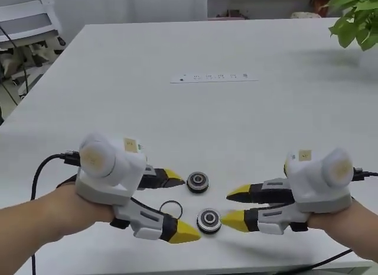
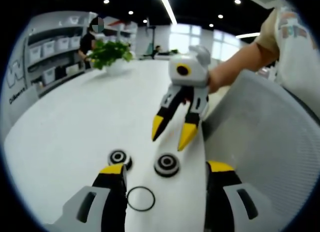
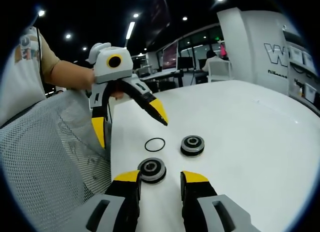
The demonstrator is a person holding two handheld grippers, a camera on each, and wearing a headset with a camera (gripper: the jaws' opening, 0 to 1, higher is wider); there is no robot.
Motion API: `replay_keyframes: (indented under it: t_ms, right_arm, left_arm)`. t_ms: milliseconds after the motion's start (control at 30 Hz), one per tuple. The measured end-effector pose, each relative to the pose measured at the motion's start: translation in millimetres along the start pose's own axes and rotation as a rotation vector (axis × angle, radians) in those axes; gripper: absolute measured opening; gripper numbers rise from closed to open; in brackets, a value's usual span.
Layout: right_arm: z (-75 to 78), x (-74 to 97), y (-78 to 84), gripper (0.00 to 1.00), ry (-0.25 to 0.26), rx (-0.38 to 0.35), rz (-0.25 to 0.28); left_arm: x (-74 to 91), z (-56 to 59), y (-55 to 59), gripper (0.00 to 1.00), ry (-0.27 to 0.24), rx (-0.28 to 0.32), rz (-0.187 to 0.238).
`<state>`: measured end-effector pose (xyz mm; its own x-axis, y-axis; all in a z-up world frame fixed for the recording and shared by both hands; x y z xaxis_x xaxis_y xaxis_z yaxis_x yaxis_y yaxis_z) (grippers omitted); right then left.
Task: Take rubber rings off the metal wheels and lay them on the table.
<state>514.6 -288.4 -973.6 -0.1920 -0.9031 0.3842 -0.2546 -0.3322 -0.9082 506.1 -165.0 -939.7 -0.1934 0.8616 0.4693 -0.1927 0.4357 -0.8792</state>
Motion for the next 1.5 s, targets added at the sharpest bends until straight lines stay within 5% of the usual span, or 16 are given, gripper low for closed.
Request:
replay_keyframes:
  t_ms: [1067,1500]
  right_arm:
    - [-7.9,-13.3,16.9,0.17,-0.041,0.039,-0.042]
    - [-8.5,-13.3,17.9,0.16,-0.049,0.036,-0.037]
  left_arm:
    - [-34.7,9.8,11.6,0.34,0.063,0.014,-0.034]
    - [-38.5,5.0,14.0,0.2,0.035,0.007,-0.04]
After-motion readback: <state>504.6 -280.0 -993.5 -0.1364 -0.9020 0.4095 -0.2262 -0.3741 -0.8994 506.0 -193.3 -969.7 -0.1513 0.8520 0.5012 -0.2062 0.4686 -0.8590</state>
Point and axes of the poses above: the centre of the closed fingertips' face, and the gripper's own axes: x roughly backward along the fingers, z roughly to its right, y roughly out of its underside, the point moved 5 cm from there along x, roughly backward along the fingers, and after that the axes turned 6 degrees about z, right-handed, at the moved point
